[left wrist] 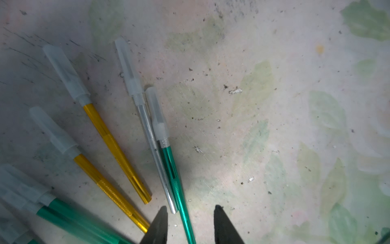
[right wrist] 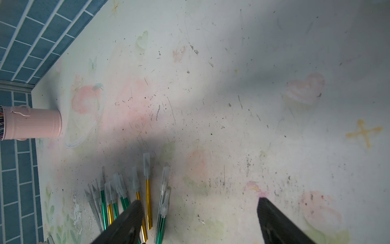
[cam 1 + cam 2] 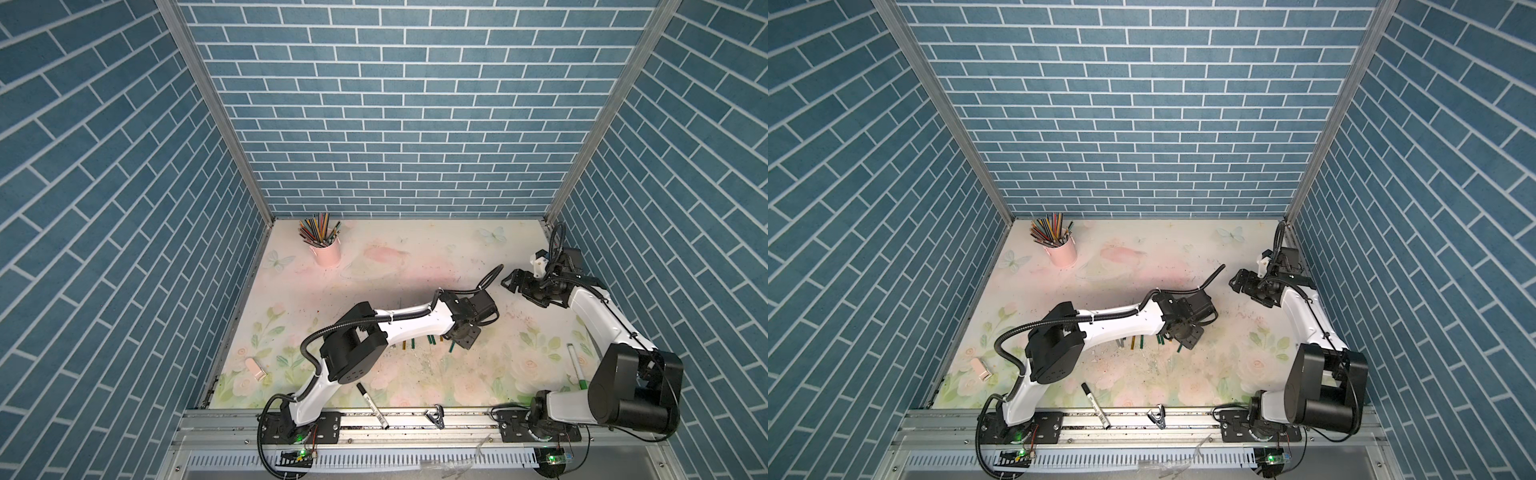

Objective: Remove protective caps from carving knives
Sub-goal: Pick up the carving knife from the center of the board.

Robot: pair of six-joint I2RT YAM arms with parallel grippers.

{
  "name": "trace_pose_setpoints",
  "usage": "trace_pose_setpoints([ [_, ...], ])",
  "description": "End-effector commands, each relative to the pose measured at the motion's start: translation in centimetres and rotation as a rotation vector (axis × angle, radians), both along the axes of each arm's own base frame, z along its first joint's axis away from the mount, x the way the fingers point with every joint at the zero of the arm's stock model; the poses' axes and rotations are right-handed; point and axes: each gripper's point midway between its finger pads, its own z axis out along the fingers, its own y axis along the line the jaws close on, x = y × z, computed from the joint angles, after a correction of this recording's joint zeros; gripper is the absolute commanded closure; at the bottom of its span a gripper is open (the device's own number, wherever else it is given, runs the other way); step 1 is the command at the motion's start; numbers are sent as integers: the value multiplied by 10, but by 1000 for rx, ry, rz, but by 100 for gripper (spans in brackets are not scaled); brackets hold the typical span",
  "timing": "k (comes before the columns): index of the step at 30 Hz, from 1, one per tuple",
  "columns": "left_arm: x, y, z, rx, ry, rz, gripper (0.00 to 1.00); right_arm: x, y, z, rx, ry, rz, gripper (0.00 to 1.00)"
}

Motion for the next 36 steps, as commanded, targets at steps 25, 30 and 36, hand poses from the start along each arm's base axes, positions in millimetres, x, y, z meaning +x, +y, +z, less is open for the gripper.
trace_pose_setpoints([
  [25,5,0,-26,112,10,59,66,-16,0,2,24,21,20,15],
  [30,5,1,-30,121,19,62,68,-17,0,1,28,23,19,15],
  [36,1,7,-38,149,35,64,74,-15,-1,4,38,21,18,17],
])
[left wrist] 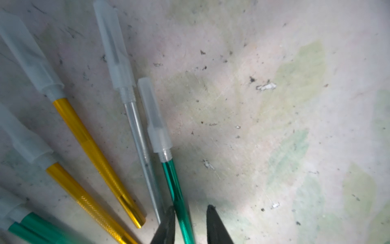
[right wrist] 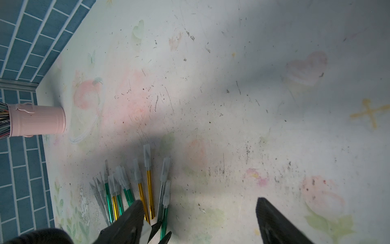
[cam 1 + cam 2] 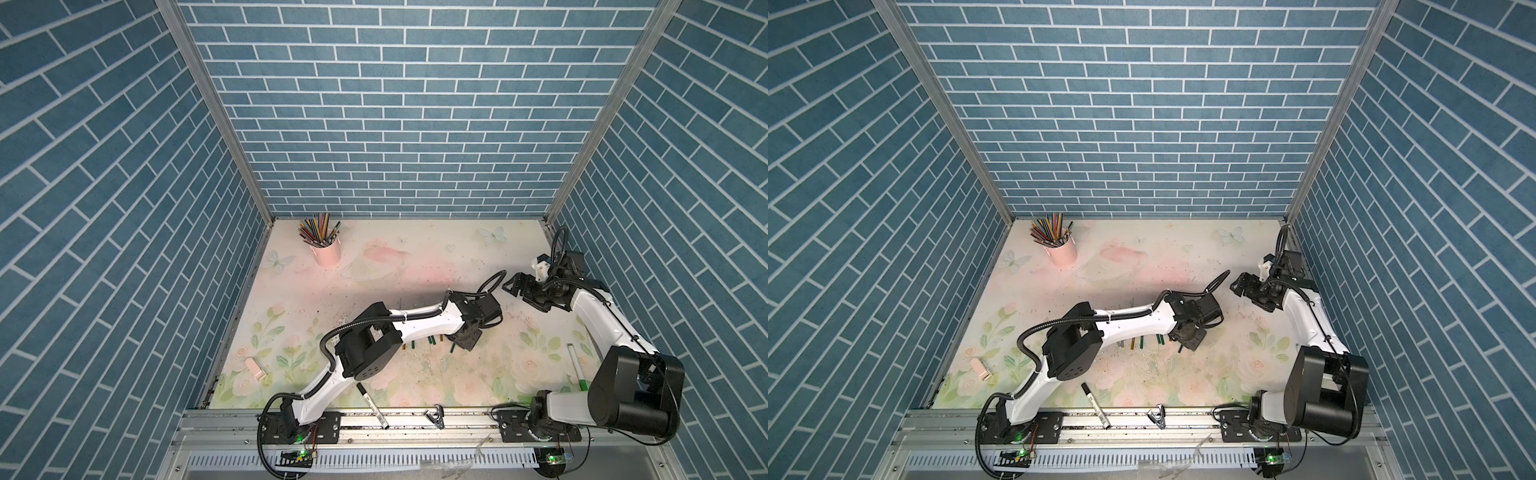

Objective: Remove protective caps from carving knives
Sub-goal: Pick up the carving knife from the center of the board.

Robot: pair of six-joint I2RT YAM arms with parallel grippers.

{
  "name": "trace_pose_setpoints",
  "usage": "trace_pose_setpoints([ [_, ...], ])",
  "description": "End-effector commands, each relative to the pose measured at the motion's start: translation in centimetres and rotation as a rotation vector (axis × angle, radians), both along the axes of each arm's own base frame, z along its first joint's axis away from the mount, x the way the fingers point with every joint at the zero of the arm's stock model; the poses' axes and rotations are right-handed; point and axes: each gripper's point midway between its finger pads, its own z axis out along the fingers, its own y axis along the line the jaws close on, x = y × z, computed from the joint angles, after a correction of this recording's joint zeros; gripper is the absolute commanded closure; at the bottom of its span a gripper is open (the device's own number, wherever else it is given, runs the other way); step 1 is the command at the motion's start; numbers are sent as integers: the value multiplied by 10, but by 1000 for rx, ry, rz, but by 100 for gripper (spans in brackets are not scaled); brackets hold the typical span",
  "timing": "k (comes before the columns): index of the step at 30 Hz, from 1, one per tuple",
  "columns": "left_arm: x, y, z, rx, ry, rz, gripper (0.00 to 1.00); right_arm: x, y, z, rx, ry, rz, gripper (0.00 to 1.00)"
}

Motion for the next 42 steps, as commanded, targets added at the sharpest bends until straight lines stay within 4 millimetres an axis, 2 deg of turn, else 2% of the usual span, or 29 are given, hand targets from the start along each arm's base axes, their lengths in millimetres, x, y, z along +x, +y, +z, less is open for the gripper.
trace_pose_setpoints([
  [1,-3,9,-12,53,13,27,74,-4,1,7,4,-16,28,17],
  [10,-3,13,-22,76,17,36,78,-1,2,6,20,-13,29,20],
  [16,-3,13,-27,65,12,35,92,-3,2,5,33,-10,29,23],
  [21,-1,13,-24,47,5,31,96,-5,1,4,25,-8,23,23],
  [27,2,5,3,-57,-8,14,98,-6,0,5,23,-9,13,23],
  [35,15,-7,58,-262,-31,-9,99,-5,7,5,78,-22,10,23],
  [42,25,-10,84,-394,-29,7,99,-5,19,15,161,-56,32,24],
])
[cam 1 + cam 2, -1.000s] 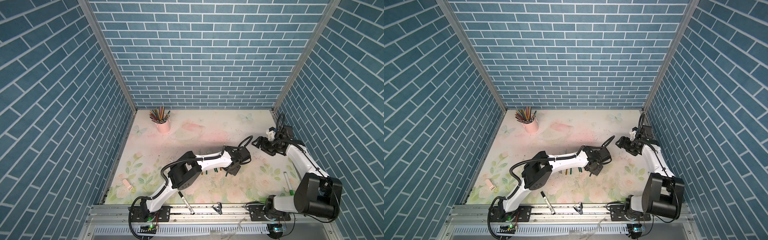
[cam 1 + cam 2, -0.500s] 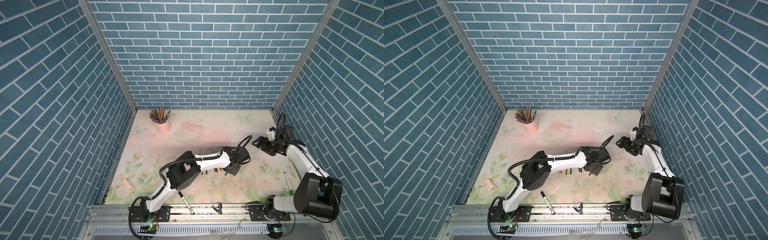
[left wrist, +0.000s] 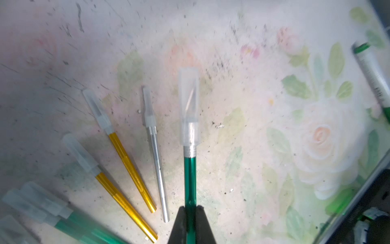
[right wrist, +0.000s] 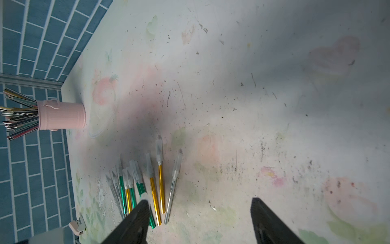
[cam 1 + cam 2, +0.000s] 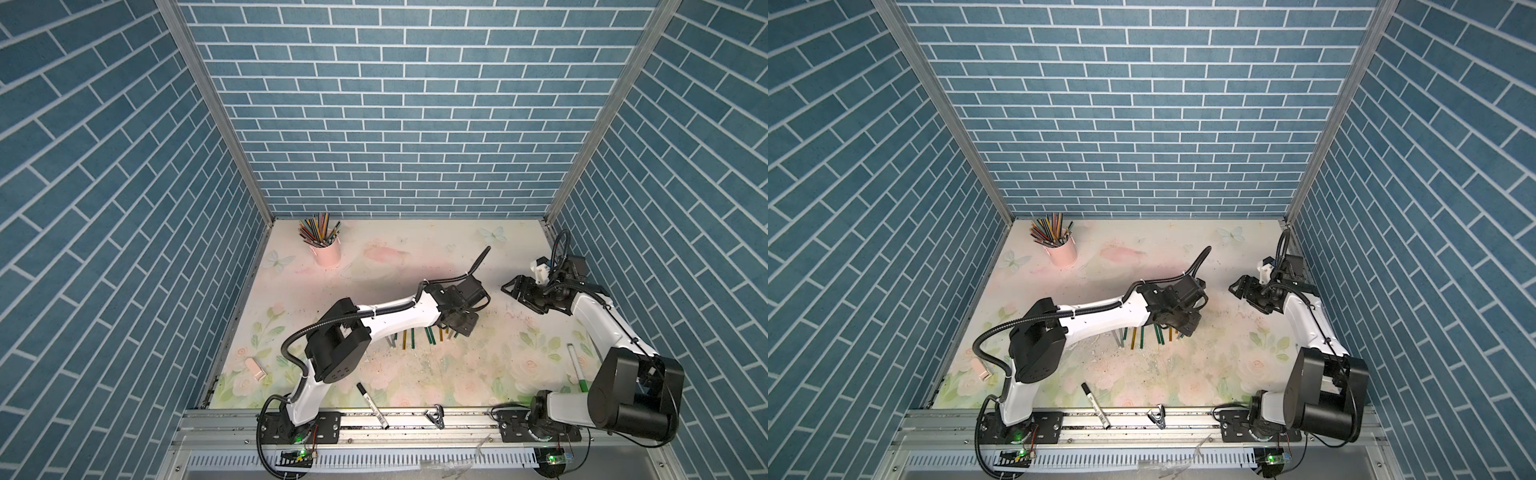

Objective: Remove protective caps from carving knives
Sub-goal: Pick up the carving knife from the center of the board, then remove the protective sleeve from the carving knife.

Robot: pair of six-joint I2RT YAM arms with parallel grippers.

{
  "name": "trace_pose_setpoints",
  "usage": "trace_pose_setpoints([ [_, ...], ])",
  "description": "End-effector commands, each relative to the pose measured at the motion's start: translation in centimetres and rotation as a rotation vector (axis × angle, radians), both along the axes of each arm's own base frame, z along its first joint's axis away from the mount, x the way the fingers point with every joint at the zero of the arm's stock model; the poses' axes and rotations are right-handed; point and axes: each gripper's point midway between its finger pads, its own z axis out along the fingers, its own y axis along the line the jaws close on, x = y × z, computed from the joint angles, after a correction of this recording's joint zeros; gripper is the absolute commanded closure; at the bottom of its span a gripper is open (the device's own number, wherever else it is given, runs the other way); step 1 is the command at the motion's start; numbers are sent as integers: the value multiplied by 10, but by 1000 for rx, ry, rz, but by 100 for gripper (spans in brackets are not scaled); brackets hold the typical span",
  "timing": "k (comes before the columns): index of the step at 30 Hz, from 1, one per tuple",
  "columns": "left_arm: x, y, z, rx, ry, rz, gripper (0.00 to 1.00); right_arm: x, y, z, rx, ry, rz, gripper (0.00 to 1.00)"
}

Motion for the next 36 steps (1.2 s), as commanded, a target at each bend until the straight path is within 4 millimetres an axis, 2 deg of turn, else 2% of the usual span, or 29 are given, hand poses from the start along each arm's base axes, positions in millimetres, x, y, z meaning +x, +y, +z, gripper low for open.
trace_pose_setpoints([
  [1,5,-4,10,-75,10,6,99,-1,10,17,74,-41,11,24],
  [8,15,-2,18,-141,27,31,99,2,30,39,162,-113,26,26],
  [11,17,-2,21,-153,27,33,100,3,41,42,171,-120,48,29],
  [22,21,-6,18,-167,35,35,100,15,75,29,203,-96,72,42],
  [36,26,-10,17,-172,31,31,100,10,89,2,217,-1,61,56],
])
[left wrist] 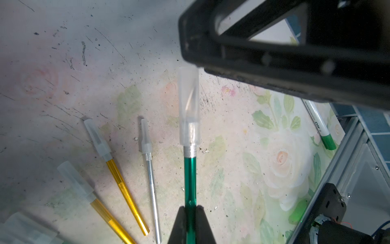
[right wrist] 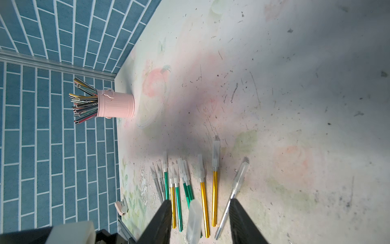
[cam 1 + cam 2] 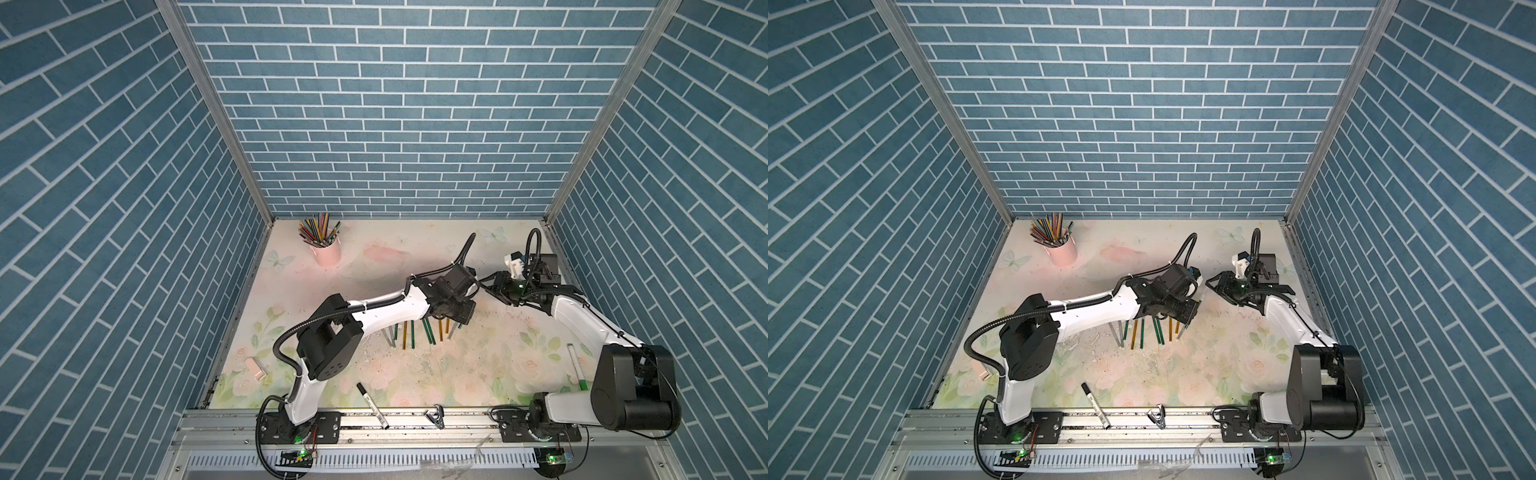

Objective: Remove protective caps from carving knives
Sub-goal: Remove the protective sleeve from the carving knife.

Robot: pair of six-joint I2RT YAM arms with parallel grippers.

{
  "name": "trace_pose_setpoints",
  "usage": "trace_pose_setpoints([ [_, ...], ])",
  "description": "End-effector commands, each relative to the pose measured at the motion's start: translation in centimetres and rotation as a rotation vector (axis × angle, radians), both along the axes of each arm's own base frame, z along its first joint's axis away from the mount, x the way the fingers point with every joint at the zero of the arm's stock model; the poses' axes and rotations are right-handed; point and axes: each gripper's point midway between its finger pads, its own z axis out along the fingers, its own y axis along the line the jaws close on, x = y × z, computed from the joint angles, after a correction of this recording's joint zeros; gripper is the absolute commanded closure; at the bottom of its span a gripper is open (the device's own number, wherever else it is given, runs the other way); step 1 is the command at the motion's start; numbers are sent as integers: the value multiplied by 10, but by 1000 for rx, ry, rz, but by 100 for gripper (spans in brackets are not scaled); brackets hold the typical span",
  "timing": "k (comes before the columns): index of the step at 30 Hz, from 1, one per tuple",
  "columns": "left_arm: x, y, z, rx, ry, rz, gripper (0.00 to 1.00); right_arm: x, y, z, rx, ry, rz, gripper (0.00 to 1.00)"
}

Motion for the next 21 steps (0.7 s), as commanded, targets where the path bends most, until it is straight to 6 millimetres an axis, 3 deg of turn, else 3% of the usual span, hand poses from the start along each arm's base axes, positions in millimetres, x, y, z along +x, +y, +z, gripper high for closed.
trace_pose_setpoints([
  [1,6,-5,3,-13,-7,6,100,0,4,-7,11,28,-18,56],
  [15,11,-6,2,-5,-22,10,100,-1,15,-16,26,57,-17,68],
  [21,11,-4,-1,5,-25,13,100,-1,18,-18,27,63,-13,78],
])
